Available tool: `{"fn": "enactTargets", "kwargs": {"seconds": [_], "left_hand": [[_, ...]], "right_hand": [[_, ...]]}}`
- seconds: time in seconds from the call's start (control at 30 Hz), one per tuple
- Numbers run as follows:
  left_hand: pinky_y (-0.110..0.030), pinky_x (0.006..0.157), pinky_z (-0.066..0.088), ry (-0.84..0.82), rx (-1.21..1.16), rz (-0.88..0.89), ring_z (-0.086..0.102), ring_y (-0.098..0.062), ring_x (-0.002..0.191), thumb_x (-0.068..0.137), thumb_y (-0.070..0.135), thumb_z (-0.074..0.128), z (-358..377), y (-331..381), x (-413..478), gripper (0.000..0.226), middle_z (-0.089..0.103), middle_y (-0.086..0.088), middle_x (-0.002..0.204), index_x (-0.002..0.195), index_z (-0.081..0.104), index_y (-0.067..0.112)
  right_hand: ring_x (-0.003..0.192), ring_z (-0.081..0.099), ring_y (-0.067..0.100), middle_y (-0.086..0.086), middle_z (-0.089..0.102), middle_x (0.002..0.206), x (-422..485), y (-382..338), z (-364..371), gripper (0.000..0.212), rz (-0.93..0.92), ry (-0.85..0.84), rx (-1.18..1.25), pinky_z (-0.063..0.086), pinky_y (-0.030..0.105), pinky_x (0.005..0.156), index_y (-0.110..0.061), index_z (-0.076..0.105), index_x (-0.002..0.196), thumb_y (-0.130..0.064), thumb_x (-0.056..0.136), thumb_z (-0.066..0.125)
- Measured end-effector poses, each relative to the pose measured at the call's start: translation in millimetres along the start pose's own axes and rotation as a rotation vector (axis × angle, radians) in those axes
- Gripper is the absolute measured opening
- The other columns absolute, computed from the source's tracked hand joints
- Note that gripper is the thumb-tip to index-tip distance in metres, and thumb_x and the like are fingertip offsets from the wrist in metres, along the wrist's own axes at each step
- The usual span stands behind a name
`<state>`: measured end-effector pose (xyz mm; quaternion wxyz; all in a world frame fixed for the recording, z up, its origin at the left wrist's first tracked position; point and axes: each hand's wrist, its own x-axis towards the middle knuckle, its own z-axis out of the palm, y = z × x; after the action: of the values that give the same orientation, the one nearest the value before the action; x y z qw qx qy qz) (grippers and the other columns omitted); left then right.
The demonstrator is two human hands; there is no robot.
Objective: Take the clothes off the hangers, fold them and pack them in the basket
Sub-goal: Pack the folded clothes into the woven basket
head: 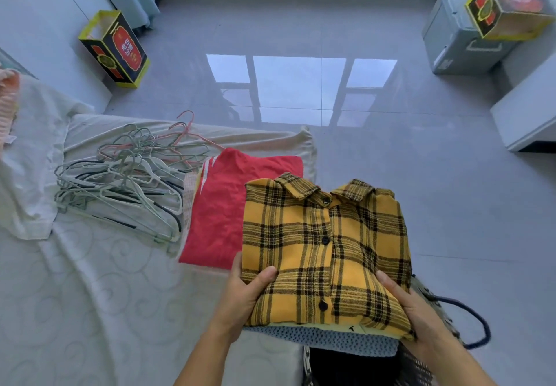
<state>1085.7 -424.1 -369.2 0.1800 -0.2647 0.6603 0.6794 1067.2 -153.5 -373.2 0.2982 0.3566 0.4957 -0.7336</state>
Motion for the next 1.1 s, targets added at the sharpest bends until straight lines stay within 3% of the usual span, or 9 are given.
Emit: {"fn": "enactTargets", "kwargs": {"seconds": [0.13,0.23,0.4,0.53,0.63,0.77,0.9,1.07,1.1], "left_hand": [[-0.044,0.099,0.046,-0.019,-0.011,-0.085,0.061,-0.013,0.108,0.039,0.073,0.076,61.0,-34.0,-34.8,0.097,0.063,0.006,0.118,0.123,0.045,0.038],[-0.043,0.106,0.039,-0.012,-0.004,-0.172,0.054,-0.014,0.117,0.039,0.074,0.074,103.8,-65.2,-59.6,0.117,0.056,0.006,0.129,0.139,0.034,0.028],[-0.019,0.097,0.026,0.053,0.055,-0.309,0.041,-0.006,0.111,0.081,0.037,0.069,161.1,-109.4,-91.4,0.078,0.046,0.015,0.117,0.143,0.026,0.02],[-0.016,0.091,0.025,0.071,0.082,-0.471,0.032,-0.007,0.106,0.087,0.024,0.064,184.1,-146.4,-98.3,0.069,0.04,0.009,0.113,0.143,0.025,0.015],[-0.013,0.084,0.024,0.088,0.116,-0.522,0.03,-0.007,0.105,0.089,0.02,0.061,191.8,-174.1,-85.8,0.06,0.038,0.004,0.12,0.139,0.029,0.014],[-0.021,0.093,0.027,0.104,0.139,-0.557,0.04,-0.014,0.107,0.09,0.025,0.058,190.1,-228.9,-43.0,0.061,0.047,-0.003,0.125,0.142,0.029,0.013],[-0.042,0.111,0.029,0.138,0.101,-0.627,0.037,-0.026,0.131,0.089,0.035,0.059,190.3,-294.6,11.9,0.072,0.037,-0.002,0.145,0.148,0.02,0.023],[-0.044,0.103,0.039,0.231,-0.023,-0.642,0.048,-0.029,0.122,0.093,0.015,0.054,192.0,-374.2,76.0,0.05,0.051,-0.005,0.133,0.138,0.036,0.026],[-0.045,0.101,0.041,0.248,-0.03,-0.645,0.051,-0.028,0.118,0.093,0.012,0.052,191.9,-391.8,87.3,0.045,0.054,-0.006,0.128,0.133,0.041,0.028]], "right_hand": [[0.099,0.066,0.035,0.012,0.07,0.109,-31.5,11.7,-75.6,0.054,0.062,0.053,0.049,0.046,0.049,0.094,-0.016,0.055,0.122,-0.026,0.07,0.068],[0.114,0.057,0.031,0.004,0.062,0.124,-45.5,24.9,-131.3,0.106,0.107,0.114,-0.068,0.036,0.052,0.106,-0.027,0.04,0.139,-0.049,0.048,0.089],[0.115,0.049,0.026,0.002,0.056,0.124,-60.1,47.9,-195.0,0.149,0.195,0.081,-0.139,0.027,0.046,0.111,-0.02,0.035,0.142,-0.062,0.009,0.087],[0.12,0.043,0.024,-0.003,0.054,0.122,-57.9,57.3,-209.1,0.121,0.168,0.014,-0.062,0.02,0.04,0.111,-0.024,0.033,0.137,-0.048,0.032,0.09],[0.13,0.038,0.022,-0.003,0.048,0.13,-28.8,81.0,-226.9,0.13,0.181,0.021,-0.148,0.019,0.04,0.113,-0.021,0.03,0.142,-0.064,0.031,0.082],[0.134,0.035,0.024,0.001,0.04,0.145,34.1,122.7,-253.6,0.132,0.295,0.106,-0.232,0.023,0.043,0.115,-0.022,0.027,0.145,-0.075,0.035,0.076],[0.14,0.023,0.031,0.01,0.023,0.154,106.1,151.9,-271.4,0.098,0.349,0.202,-0.219,0.022,0.044,0.111,-0.012,0.015,0.149,-0.052,0.076,0.067],[0.13,0.042,0.032,0.014,0.042,0.144,188.6,200.9,-285.5,0.127,0.266,0.172,-0.294,0.033,0.045,0.108,-0.015,0.027,0.145,-0.067,0.041,0.079],[0.127,0.045,0.031,0.013,0.046,0.14,204.7,210.8,-288.0,0.122,0.253,0.166,-0.274,0.036,0.041,0.105,-0.015,0.029,0.144,-0.063,0.045,0.082]]}}
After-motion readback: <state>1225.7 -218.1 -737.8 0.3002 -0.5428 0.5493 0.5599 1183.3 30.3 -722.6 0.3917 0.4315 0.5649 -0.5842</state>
